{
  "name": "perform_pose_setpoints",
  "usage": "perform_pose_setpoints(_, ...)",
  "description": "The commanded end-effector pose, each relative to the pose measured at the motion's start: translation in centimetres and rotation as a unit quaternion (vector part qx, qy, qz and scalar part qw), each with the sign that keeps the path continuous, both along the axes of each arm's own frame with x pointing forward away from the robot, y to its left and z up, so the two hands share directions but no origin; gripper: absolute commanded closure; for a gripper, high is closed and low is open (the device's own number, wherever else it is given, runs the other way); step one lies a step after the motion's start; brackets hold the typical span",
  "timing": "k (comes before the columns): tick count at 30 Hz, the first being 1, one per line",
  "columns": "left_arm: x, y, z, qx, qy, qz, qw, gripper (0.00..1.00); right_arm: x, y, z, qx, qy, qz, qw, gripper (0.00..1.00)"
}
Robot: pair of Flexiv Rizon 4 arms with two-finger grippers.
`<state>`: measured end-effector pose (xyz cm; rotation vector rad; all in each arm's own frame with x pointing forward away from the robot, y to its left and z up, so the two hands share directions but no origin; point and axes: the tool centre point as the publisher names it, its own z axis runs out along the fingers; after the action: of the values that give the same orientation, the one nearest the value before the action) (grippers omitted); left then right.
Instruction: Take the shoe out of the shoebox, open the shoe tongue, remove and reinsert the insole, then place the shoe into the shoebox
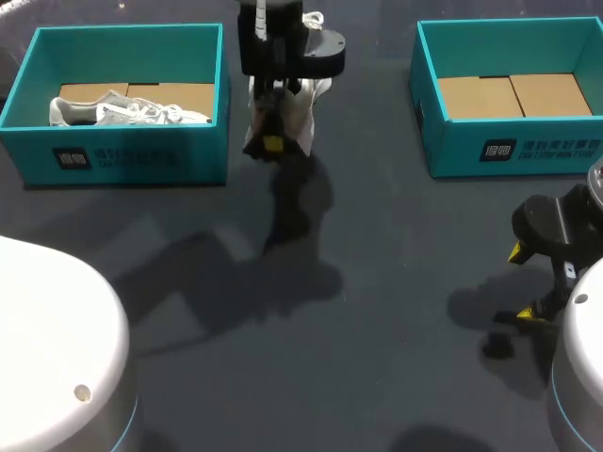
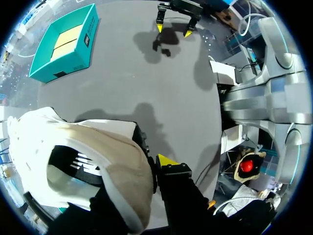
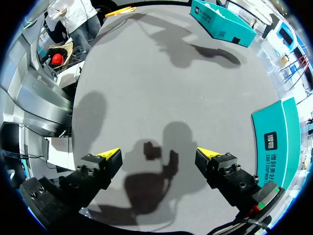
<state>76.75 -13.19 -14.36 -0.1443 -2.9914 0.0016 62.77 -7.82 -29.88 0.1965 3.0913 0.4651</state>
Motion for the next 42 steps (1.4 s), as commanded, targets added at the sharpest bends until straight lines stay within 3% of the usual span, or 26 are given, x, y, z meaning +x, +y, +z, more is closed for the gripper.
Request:
perform_pose_setpoints(1,0.2,-0.4,0.6,0.005,0.000,-0.001,1.000,1.00,-0.3,-0.1,0.0,-0.001,-0.002,0.000,1.000,0.00)
perform_pose_setpoints(8,0.3,-0.2,0.3,0.006,0.008,-0.002,1.000,1.00,-0.3,-0.1,0.0,-0.001,-0.002,0.000,1.000,0.00)
perform_pose_setpoints(27,12.5,12.3,1.9,-0.020,0.027,0.069,0.997,1.00,-0.3,-0.1,0.0,-0.001,-0.002,0.000,1.000,0.00)
perform_pose_setpoints(34,16.3,16.8,2.6,0.009,-0.015,0.095,0.995,1.00,-0.3,-0.1,0.0,-0.001,-0.002,0.000,1.000,0.00)
perform_pose_setpoints(36,17.8,18.2,2.2,0.017,0.005,0.101,0.995,1.00,-0.3,-0.1,0.0,-0.001,-0.002,0.000,1.000,0.00)
perform_pose_setpoints(42,17.8,18.2,2.2,0.017,0.005,0.101,0.995,1.00,-0.3,-0.1,0.0,-0.001,-0.002,0.000,1.000,0.00)
